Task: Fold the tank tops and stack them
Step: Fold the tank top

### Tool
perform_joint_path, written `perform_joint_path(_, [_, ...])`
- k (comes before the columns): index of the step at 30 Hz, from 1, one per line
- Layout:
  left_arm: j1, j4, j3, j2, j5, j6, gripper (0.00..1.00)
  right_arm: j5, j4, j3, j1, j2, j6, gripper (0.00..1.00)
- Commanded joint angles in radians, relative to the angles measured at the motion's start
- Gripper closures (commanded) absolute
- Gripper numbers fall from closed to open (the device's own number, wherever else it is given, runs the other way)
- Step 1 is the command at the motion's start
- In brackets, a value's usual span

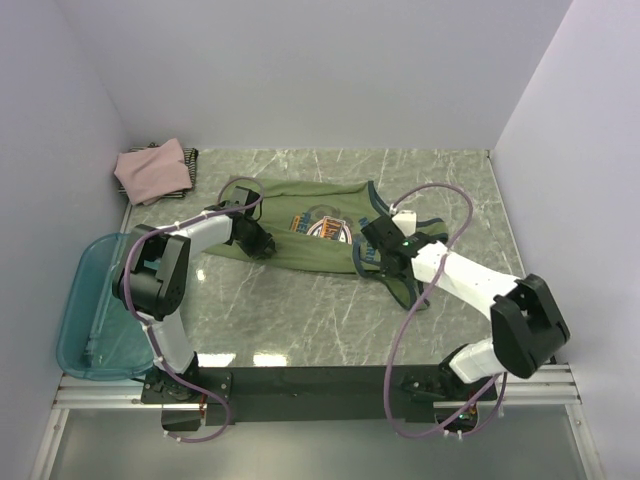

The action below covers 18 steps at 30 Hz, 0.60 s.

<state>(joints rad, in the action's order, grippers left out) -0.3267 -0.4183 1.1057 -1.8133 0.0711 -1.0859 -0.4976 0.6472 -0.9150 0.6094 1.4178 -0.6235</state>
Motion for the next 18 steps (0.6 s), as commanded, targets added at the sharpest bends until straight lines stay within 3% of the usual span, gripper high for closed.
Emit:
perform_joint_path(1, [0.005,-0.02,0.014,-0.003,-0.025,0.007,0.68,-0.042,-0.038,0.008,0.007,0.044,0.004,0.99])
perform_joint_path(2, [0.008,-0.02,0.014,-0.001,-0.027,0.011,0.68,-0.039,-0.043,0.013,0.006,0.068,0.002,0.85])
perform_joint_path(5, [0.015,-0.025,0.006,0.008,-0.03,0.018,0.68,-0.039,-0.031,0.005,0.006,0.076,-0.013,0.57])
perform_joint_path(8, [0.026,-0.03,0.0,0.009,-0.031,0.029,0.68,-0.059,-0.005,-0.016,0.004,0.026,-0.019,0.46])
perform_joint_path(13, [0.049,-0.043,0.009,0.011,-0.025,0.049,0.67,-0.081,0.152,-0.074,0.004,-0.066,-0.134,0.45])
perform_joint_path(18, [0.077,-0.04,0.011,0.019,-0.008,0.061,0.68,-0.003,0.19,0.077,0.006,-0.219,-0.344,0.47])
